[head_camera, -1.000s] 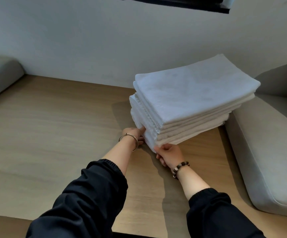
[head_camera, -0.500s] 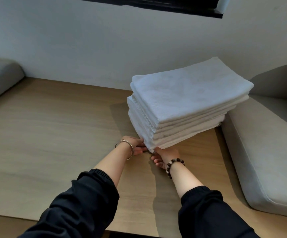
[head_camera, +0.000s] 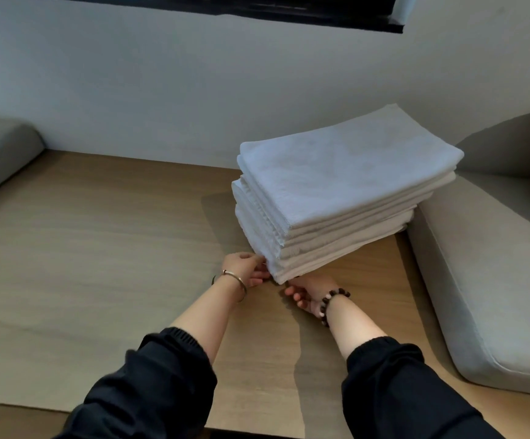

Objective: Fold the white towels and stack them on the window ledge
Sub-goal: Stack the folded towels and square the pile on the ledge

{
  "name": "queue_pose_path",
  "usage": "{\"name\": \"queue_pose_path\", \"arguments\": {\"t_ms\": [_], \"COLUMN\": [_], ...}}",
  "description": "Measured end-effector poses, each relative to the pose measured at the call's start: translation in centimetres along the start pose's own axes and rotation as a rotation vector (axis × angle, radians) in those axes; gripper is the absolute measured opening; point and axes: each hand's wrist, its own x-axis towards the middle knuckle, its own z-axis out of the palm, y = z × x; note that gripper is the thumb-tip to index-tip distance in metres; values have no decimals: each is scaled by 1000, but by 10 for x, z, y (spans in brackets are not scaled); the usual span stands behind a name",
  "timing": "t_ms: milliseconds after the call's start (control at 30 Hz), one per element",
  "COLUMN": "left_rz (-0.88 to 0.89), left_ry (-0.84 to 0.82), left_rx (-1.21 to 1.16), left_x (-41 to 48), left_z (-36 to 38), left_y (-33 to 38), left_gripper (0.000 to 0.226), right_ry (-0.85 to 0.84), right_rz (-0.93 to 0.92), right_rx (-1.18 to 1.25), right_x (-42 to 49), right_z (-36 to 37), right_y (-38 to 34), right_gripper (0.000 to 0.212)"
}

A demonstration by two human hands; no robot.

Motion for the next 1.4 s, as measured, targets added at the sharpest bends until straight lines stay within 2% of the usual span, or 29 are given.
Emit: {"name": "queue_pose_path", "arguments": {"t_ms": [100,167,333,467,633,700,800,933,1100,1233,1400], "left_rz": [25,46,140,137,83,55,50,-97,-209,-246,-278], "left_ry": [-31,-53,49,39,37,44,69,-46,-74,-76,-95], "left_rx": [-118,-134,42,48,67,69,119,-39,-65,-40,-6], "left_x": [-2,-4,2,7,9,10,10,-1,4,9,16], "left_z": [0,3,13,14,14,12,9,8,6,5,1], "left_y": [-9,-14,-22,-26,-22,-17,-10,2,13,18,21], "left_gripper": [9,8,16,20,12,19,29,23,17,19,24], "right_ry": [104,165,106,95,166,118,47,25,-27,-108,-113], "right_rz": [-19,-48,-82,-109,-122,-143,-125,-27,-53,2,-27], "right_rx": [192,192,152,195,-18,-166,-215,-26,164,465,386], "right_x": [7,13,19,20,20,19,14,9,0,1,3], "right_z": [-22,-30,-32,-32,-21,-8,8,-3,-6,1,8], "right_y": [-8,-14,-14,-12,-15,-10,-5,-5,9,12,14], "right_gripper": [27,27,19,16,26,33,34,22,11,28,40]}}
